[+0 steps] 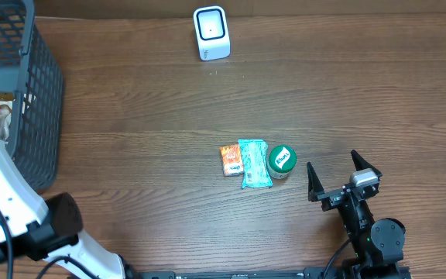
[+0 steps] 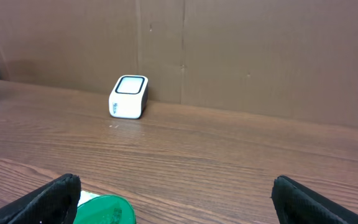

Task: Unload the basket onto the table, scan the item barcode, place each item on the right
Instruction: 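Grasp the brown-and-clear Pantree bag in the basket with the left gripper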

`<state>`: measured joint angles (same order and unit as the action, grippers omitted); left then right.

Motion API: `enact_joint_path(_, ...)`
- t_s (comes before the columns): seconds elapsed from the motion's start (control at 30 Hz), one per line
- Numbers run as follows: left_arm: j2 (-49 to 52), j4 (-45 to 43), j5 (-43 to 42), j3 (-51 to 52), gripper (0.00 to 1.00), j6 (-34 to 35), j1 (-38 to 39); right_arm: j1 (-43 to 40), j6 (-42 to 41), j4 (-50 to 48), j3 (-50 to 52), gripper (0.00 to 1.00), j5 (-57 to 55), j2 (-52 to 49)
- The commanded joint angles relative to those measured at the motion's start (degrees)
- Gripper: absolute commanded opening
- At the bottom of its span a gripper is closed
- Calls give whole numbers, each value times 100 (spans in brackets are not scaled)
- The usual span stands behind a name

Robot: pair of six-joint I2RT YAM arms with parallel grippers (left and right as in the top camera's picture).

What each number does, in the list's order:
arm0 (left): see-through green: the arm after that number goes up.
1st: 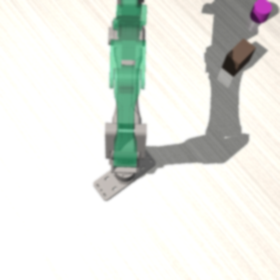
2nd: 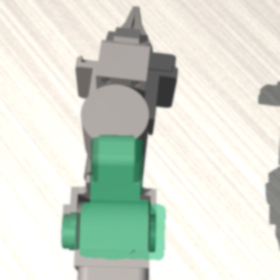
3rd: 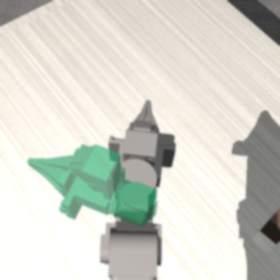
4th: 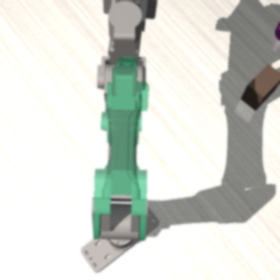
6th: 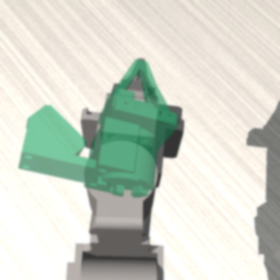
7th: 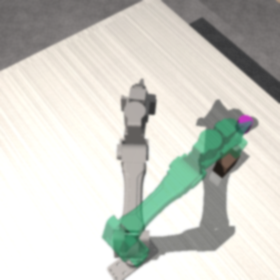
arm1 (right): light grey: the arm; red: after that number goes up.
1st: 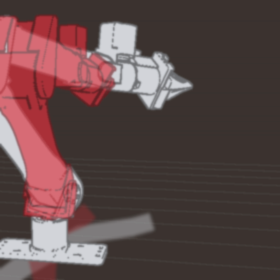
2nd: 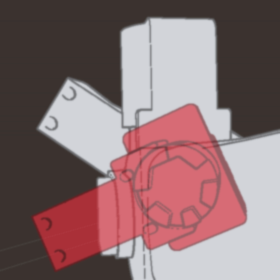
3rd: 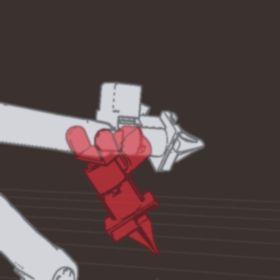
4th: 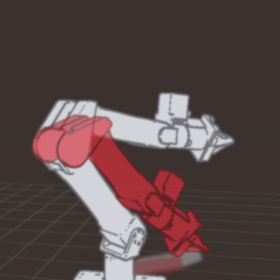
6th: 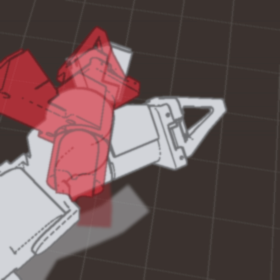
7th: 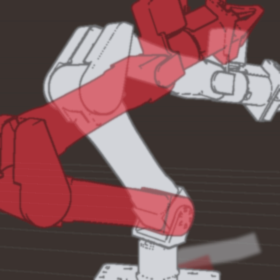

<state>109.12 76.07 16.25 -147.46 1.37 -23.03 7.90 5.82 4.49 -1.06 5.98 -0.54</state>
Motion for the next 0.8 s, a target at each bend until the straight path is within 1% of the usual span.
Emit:
enact_joint_path(0.0, 566, -24, -522, -76, 63, -83, -435, -4, 4, -26, 61, 100, -9, 37)
enact_joint_path(0.13, 1217, 9, -627, -76, 69, -378, -763, -4, 4, -26, 61, 100, -9, 37)
enact_joint_path(0.27, 1746, 11, -634, -76, 72, -640, -920, -4, 4, -26, 61, 100, -9, 37)
enact_joint_path(0.5, 2708, 9, -1075, -76, 75, -1381, -1093, -4, 4, -26, 61, 100, -9, 37)
enact_joint_path(0.67, 3322, -17, -1193, -74, 84, -1779, -1272, -4, 4, -26, 61, 100, -9, 37)
enact_joint_path(0.77, 3585, -13, -1196, -74, 86, -1945, -1368, -4, 4, -26, 61, 100, -9, 37)
